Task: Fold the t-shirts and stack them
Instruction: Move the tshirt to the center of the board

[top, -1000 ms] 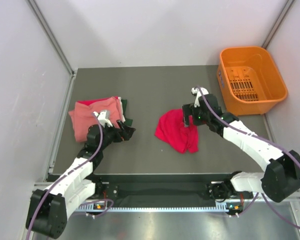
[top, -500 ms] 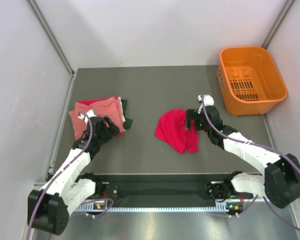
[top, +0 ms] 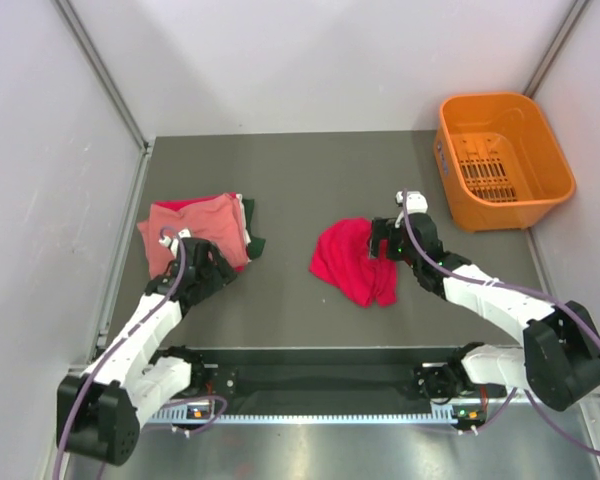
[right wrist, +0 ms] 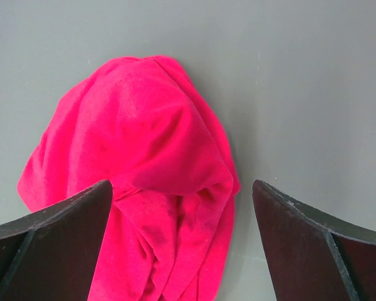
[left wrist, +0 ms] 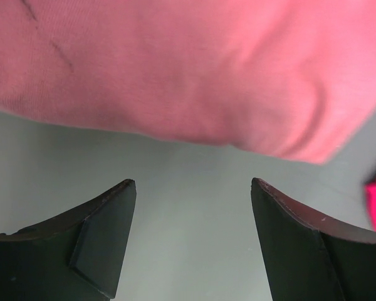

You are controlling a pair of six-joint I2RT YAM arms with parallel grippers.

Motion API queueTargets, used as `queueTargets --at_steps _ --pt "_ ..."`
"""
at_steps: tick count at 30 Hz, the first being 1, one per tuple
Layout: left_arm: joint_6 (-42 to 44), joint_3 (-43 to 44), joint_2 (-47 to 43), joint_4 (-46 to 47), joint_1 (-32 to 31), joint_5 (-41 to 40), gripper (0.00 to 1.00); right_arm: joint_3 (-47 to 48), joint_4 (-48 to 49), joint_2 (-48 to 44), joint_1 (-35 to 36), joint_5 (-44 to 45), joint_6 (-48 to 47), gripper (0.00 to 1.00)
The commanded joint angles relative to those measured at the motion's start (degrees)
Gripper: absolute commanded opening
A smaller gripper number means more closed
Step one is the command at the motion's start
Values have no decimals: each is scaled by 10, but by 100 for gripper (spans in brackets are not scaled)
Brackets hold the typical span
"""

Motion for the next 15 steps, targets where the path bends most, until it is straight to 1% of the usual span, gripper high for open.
queueTargets --at_steps 1,2,4,9,12,14,15 --pt "12 37 55 -29 1 -28 79 -6 40 -5 0 1 11 93" --pt "23 46 66 -28 0 -45 79 -9 42 -6 -1 1 12 93" --pt "29 48 87 -15 0 -49 79 -10 43 -6 -1 1 15 93" --pt "33 50 129 51 6 -116 79 -11 49 -1 -1 -10 18 93" --pt "43 68 166 89 20 -127 79 -14 54 -1 -1 -16 20 93" --pt "54 88 206 103 35 -122 78 -16 54 -3 -1 -17 22 94" --pt "57 94 220 118 55 -118 78 -18 55 -2 -1 -17 23 93"
